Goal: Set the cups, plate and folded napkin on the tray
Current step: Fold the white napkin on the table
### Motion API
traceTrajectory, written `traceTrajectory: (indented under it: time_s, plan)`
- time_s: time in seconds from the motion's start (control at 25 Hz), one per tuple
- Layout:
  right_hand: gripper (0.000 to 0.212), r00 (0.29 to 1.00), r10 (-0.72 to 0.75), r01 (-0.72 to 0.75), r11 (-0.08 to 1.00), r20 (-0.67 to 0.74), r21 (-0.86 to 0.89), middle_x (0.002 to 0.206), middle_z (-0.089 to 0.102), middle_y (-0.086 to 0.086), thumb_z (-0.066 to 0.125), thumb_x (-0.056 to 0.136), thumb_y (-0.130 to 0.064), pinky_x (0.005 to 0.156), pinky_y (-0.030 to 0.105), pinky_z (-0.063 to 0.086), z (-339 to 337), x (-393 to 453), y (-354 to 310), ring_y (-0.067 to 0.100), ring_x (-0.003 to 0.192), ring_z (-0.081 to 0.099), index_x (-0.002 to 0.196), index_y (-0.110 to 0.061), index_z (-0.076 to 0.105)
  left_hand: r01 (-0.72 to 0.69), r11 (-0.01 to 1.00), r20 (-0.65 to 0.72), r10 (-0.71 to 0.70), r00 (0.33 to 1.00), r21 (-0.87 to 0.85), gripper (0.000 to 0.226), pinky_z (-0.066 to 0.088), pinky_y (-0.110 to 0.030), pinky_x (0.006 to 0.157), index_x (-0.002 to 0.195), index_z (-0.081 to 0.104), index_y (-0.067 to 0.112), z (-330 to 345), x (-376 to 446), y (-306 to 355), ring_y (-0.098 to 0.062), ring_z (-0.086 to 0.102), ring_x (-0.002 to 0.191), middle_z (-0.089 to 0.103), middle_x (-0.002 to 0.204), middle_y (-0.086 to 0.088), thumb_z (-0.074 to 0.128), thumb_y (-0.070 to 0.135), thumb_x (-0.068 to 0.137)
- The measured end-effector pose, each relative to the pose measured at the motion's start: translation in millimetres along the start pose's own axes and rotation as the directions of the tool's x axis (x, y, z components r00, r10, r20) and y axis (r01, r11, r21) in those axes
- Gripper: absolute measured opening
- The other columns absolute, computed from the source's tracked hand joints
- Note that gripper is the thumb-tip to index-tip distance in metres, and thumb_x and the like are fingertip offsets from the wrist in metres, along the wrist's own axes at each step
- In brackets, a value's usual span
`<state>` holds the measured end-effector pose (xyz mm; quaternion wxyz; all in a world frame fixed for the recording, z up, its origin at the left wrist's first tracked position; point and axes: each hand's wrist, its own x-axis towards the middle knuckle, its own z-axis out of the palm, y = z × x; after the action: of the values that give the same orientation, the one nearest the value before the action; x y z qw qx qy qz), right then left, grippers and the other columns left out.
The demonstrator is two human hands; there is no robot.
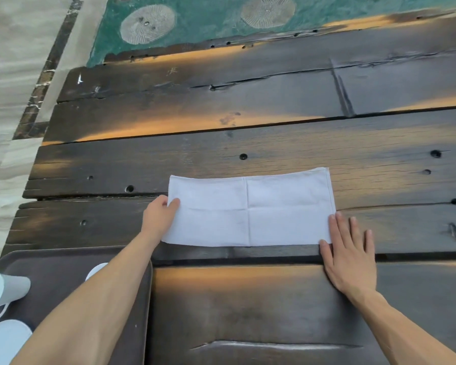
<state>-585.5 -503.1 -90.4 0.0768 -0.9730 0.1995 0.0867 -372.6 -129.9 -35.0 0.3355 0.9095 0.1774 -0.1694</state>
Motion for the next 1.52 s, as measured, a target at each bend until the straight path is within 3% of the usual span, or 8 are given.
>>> traceTrajectory:
  time_s: [0.16, 0.4, 0.64, 0.72, 0.92, 1.12, 1.32, 1.52]
  plan:
    - [0.065, 1.0, -0.003, 0.003, 1.0, -0.01, 0.018, 0.163, 0.019, -0.003, 0.019, 0.096, -0.047, 0.12, 0.051, 0.009, 4, 2, 3, 0.025, 0.151, 0.013, 0.156, -0.022, 0.018, -0.077, 0.967, 0.052, 0.092, 0.994, -0.242, 0.03, 0.042, -0.034, 0.064, 0.076, 0.055, 0.009, -16, -36, 43, -0.019, 0.057, 0.07, 0.062, 0.078, -0.001, 0.061, 0.036, 0.087]
    - [0.064, 0.999, -0.023, 0.024, 0.999, -0.032, 0.034, 0.162, 0.022, -0.003, 0.021, 0.097, -0.046, 0.12, 0.049, 0.005, 4, 3, 5, 0.024, 0.15, 0.016, 0.156, -0.021, 0.02, -0.178, 0.906, 0.18, 0.263, 0.948, -0.383, 0.024, 0.056, -0.04, 0.075, 0.1, 0.068, 0.01, 1, -97, 121, -0.023, 0.072, 0.087, 0.074, 0.098, -0.005, 0.061, 0.032, 0.094]
    - [0.063, 0.998, -0.035, 0.038, 0.997, -0.042, 0.06, 0.162, 0.022, -0.002, 0.02, 0.098, -0.043, 0.12, 0.049, 0.003, 2, 3, 6, 0.024, 0.151, 0.015, 0.156, -0.02, 0.019, -0.23, 0.924, 0.197, 0.298, 0.934, -0.305, 0.029, 0.051, -0.031, 0.061, 0.093, 0.063, 0.006, 67, -123, 182, -0.018, 0.068, 0.078, 0.07, 0.089, -0.006, 0.061, 0.035, 0.094]
    - [0.062, 0.998, -0.037, 0.04, 0.997, -0.041, 0.072, 0.163, 0.02, -0.002, 0.023, 0.098, -0.042, 0.121, 0.05, 0.004, 2, 3, 6, 0.024, 0.151, 0.013, 0.156, -0.02, 0.018, -0.249, 0.93, 0.241, 0.316, 0.918, -0.269, 0.03, 0.049, -0.031, 0.059, 0.078, 0.057, 0.01, 94, -127, 194, -0.017, 0.064, 0.073, 0.065, 0.08, -0.003, 0.062, 0.036, 0.092]
    - [0.062, 0.999, 0.002, 0.004, 0.993, -0.053, 0.115, 0.161, 0.026, 0.003, 0.026, 0.098, -0.038, 0.122, 0.05, 0.011, 3, 3, 5, 0.023, 0.15, 0.018, 0.155, -0.014, 0.024, -0.255, 0.952, 0.298, 0.297, 0.907, -0.171, 0.041, 0.032, -0.03, 0.056, 0.061, 0.036, 0.02, 165, -126, 200, -0.014, 0.038, 0.055, 0.04, 0.056, 0.007, 0.064, 0.035, 0.087]
    - [0.06, 0.995, 0.065, -0.055, 0.991, -0.078, 0.122, 0.158, 0.034, 0.005, 0.029, 0.091, -0.018, 0.12, 0.05, 0.012, 4, 4, 7, 0.024, 0.147, 0.027, 0.15, -0.009, 0.036, -0.265, 0.963, 0.298, 0.268, 0.916, -0.052, 0.03, 0.037, -0.027, 0.052, 0.066, 0.044, 0.02, 216, -126, 195, -0.012, 0.047, 0.049, 0.052, 0.057, 0.007, 0.063, 0.036, 0.083]
    - [0.067, 0.983, 0.117, -0.088, 0.977, -0.143, 0.194, 0.154, 0.04, 0.008, 0.026, 0.082, -0.01, 0.119, 0.047, 0.015, 0, 4, 8, 0.025, 0.142, 0.037, 0.148, -0.005, 0.038, -0.244, 0.97, 0.293, 0.233, 0.927, 0.003, 0.024, 0.055, -0.034, 0.067, 0.077, 0.052, 0.018, 247, -135, 190, -0.012, 0.064, 0.05, 0.067, 0.054, 0.0, 0.061, 0.039, 0.08]
    - [0.07, 0.986, 0.114, -0.083, 0.968, -0.123, 0.236, 0.155, 0.037, 0.006, 0.048, 0.082, -0.002, 0.122, 0.046, 0.016, -1, 4, 10, 0.023, 0.145, 0.033, 0.151, -0.006, 0.032, -0.255, 0.966, 0.272, 0.236, 0.933, 0.039, 0.029, 0.056, -0.037, 0.069, 0.078, 0.053, 0.025, 256, -141, 185, -0.013, 0.066, 0.057, 0.067, 0.056, 0.005, 0.059, 0.054, 0.08]
